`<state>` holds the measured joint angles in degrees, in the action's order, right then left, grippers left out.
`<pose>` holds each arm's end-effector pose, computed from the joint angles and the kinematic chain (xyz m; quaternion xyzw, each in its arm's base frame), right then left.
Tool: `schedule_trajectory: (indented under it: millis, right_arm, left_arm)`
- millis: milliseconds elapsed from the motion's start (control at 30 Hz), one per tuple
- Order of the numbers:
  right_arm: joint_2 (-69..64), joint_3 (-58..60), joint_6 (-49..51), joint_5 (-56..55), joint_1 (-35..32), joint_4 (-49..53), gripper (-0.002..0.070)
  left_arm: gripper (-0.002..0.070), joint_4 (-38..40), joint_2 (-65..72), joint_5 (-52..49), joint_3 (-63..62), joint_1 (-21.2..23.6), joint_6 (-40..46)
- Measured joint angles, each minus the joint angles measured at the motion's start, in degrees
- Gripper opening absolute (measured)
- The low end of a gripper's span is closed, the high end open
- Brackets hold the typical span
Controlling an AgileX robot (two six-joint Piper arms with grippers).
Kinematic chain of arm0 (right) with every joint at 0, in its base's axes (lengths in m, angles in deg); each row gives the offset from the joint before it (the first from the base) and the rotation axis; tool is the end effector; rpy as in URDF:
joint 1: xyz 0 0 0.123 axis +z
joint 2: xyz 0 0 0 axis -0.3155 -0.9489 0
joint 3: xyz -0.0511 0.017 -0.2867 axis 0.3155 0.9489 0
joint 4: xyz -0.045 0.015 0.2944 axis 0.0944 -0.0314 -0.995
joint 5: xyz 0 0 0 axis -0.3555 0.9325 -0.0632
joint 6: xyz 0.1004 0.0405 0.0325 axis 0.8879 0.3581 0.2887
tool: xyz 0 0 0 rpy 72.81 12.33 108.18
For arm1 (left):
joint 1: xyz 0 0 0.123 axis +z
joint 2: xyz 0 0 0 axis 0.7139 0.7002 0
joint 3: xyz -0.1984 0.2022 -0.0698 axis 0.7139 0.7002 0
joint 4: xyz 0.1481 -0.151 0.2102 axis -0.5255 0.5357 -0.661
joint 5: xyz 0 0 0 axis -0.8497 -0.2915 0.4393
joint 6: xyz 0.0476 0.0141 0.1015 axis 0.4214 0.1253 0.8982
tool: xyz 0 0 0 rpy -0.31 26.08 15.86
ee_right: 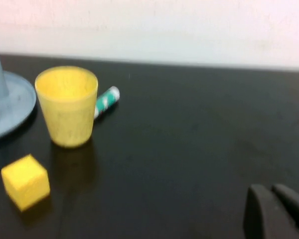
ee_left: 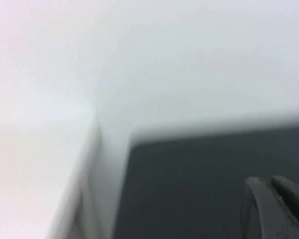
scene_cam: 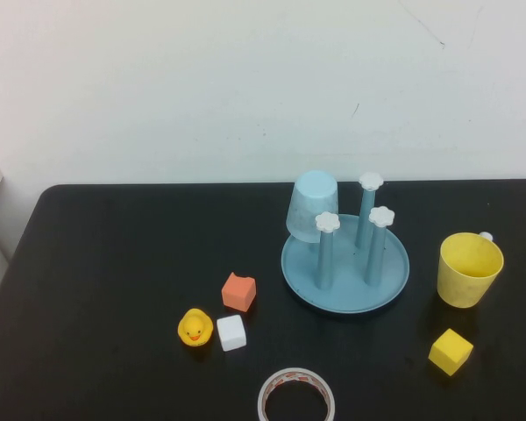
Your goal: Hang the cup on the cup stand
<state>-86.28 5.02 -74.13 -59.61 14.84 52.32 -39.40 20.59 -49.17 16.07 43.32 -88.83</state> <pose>0.1149 -0.0149 0.1731 0.0078 0.7832 -0.0762 0.6170 0.1182 -0.0038 0.1939 0.0236 0.7241 0.0013 0.6892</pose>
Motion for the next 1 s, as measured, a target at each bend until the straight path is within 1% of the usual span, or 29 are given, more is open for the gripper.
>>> schedule_trajectory:
  millis: [100,267,300,333,467,567,700,867,1000]
  right_arm:
    - [0.0,0.3,0.0,-5.1,0.0,0.9,-0.0001]
    - [0.0,0.3,-1.6,-22.3,0.0,2.2,-0.0001]
    - [0.0,0.3,-2.1,-24.5,0.0,2.2,-0.0001]
    - [0.0,0.3,-3.1,-29.2,0.0,2.4,-0.0001]
    - [0.0,0.3,-4.1,-38.6,0.0,3.9,-0.0001]
    - [0.0,0.3,-4.1,-42.4,0.0,4.7,-0.0001]
    - [0.0,0.3,-4.1,-44.7,0.0,4.7,-0.0001]
    - [0.0,0.3,-4.1,-46.6,0.0,4.1,-0.0001]
    - [0.0,0.3,-4.1,-48.6,0.0,0.7,-0.0001]
  left_arm:
    - [-0.0002,0.0,0.0,12.0,0.0,0.0,0.0]
    - [-0.0002,-0.4,0.0,30.2,0.0,0.0,0.0]
    - [-0.0002,-0.5,0.0,32.6,0.0,0.0,0.0]
    - [-0.0002,-0.5,0.0,35.5,0.0,0.0,0.0]
    - [-0.0002,-0.7,0.0,44.5,0.0,0.0,0.0]
    - [-0.0002,-0.9,0.0,48.3,0.0,0.0,0.0]
    - [-0.0001,-2.0,0.0,50.2,0.0,0.0,0.0]
    - [-0.0001,-2.2,0.0,50.6,0.0,0.0,0.1]
    - [-0.0001,-1.8,0.0,48.9,0.0,0.0,-1.0]
